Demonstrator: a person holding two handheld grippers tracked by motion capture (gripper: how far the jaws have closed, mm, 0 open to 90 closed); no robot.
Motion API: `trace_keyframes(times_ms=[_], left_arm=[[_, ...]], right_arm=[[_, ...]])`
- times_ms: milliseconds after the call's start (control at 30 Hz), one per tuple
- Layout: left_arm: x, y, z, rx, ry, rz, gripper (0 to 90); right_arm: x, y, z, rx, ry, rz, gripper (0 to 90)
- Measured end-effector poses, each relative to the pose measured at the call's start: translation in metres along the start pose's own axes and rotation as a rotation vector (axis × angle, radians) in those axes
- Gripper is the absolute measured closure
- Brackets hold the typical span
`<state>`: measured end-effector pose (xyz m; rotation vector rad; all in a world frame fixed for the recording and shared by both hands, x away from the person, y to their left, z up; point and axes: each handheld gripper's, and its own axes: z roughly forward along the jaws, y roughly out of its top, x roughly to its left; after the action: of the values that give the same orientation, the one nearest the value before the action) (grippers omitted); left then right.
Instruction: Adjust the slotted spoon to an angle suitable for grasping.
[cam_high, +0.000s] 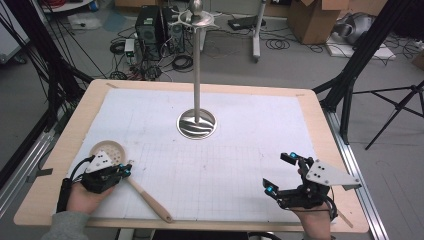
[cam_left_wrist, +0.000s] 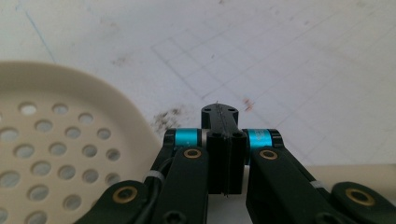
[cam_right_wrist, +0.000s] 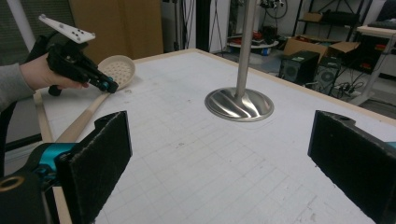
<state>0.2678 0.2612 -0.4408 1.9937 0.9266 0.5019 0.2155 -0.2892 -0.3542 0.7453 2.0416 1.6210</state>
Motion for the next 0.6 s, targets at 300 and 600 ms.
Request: trace_keyframes(times_ms=[300, 600], left_arm=[[-0.016, -0.005, -0.021, -0.064, -0.078, 0.022, 89.9], [-0.050, -0.014, -0.034, -0.070, -0.161, 0.059, 89.9]], right_arm=[[-0.001, 0.000, 0.003, 0.004, 0.004, 0.008, 5.0], [0.000, 0.002, 0.007, 0.000, 0.015, -0.012, 4.9]])
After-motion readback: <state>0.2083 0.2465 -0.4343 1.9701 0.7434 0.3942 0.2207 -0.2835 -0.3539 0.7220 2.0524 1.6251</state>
